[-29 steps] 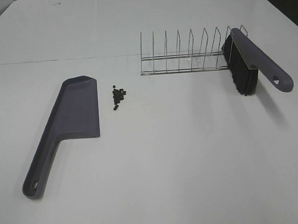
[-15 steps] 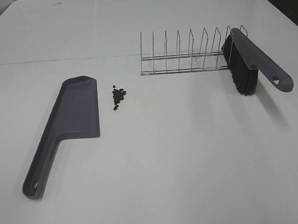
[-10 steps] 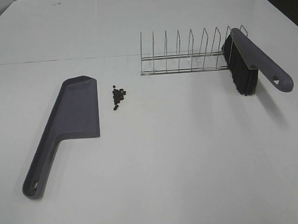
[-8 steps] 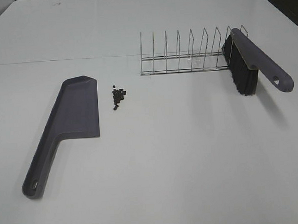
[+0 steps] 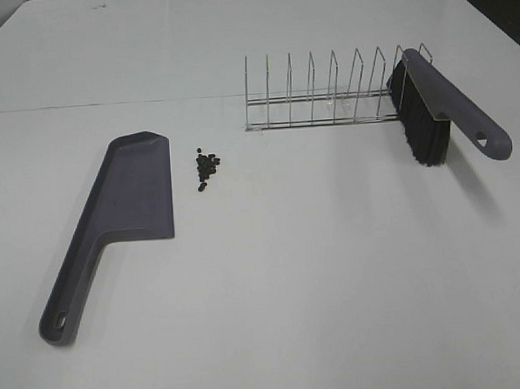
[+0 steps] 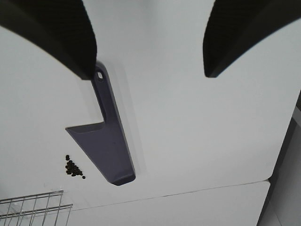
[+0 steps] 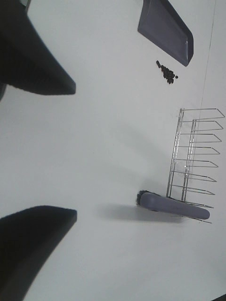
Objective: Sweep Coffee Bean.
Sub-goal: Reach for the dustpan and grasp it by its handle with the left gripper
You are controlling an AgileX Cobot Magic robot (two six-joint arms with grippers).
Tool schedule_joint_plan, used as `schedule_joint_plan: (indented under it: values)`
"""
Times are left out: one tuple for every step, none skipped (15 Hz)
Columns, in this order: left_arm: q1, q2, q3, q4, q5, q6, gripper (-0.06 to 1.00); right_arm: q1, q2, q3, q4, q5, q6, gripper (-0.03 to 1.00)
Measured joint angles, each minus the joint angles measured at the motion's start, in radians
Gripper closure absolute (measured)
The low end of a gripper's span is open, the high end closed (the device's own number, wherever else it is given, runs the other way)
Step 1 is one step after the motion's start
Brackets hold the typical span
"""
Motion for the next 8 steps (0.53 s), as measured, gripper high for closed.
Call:
schedule_joint_plan:
  values:
    - [0.0,0.0,0.0,0.0,0.0,0.0,0.35,0.0,0.0,0.0,0.0,0.0,0.0,0.41]
    - [0.0,0.0,0.0,0.0,0.0,0.0,0.35,0.0,0.0,0.0,0.0,0.0,0.0,0.41]
    - [0.0,0.0,0.0,0.0,0.0,0.0,0.35,0.0,0.0,0.0,0.0,0.0,0.0,0.41]
    - [0.0,0.0,0.0,0.0,0.0,0.0,0.35,0.0,0.0,0.0,0.0,0.0,0.0,0.41]
    - [0.0,0.0,0.0,0.0,0.0,0.0,0.35,0.0,0.0,0.0,0.0,0.0,0.0,0.41]
    - [0.0,0.0,0.0,0.0,0.0,0.0,0.35,0.0,0.0,0.0,0.0,0.0,0.0,0.41]
    - [0.0,0.0,0.0,0.0,0.0,0.0,0.35,0.0,0.0,0.0,0.0,0.0,0.0,0.41]
    - [0.0,0.0,0.0,0.0,0.0,0.0,0.35,0.0,0.0,0.0,0.0,0.0,0.0,0.41]
